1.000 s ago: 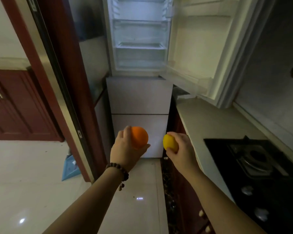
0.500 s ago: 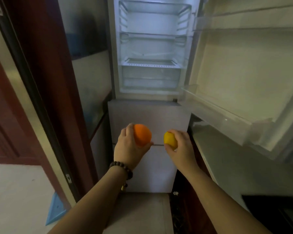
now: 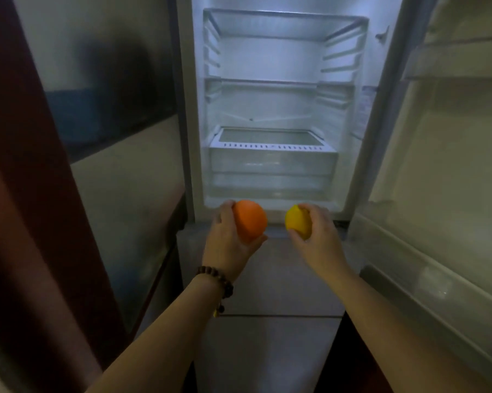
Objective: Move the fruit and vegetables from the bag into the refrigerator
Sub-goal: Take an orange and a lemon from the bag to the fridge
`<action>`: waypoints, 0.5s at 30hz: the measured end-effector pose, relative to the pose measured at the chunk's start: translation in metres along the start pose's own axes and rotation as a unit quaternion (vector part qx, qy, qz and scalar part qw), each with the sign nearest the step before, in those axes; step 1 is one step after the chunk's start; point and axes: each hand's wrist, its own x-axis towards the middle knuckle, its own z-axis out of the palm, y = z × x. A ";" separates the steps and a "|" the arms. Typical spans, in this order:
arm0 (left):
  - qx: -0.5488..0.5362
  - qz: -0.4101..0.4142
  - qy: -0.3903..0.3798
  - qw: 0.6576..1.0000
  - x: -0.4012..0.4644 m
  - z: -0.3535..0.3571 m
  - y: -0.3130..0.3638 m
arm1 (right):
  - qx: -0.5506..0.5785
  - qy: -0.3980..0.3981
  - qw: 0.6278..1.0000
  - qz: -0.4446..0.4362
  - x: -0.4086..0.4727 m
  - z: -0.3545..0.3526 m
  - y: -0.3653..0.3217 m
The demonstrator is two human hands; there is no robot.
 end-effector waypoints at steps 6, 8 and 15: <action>-0.005 0.032 0.047 0.998 0.101 0.029 -0.029 | 0.015 0.010 0.999 -0.032 0.121 0.030 0.019; 0.006 0.053 0.068 0.996 0.140 0.037 -0.032 | 0.017 0.013 0.999 -0.043 0.168 0.040 0.026; 0.044 0.108 0.088 0.989 0.282 0.053 -0.041 | 0.031 0.008 0.998 -0.048 0.322 0.072 0.045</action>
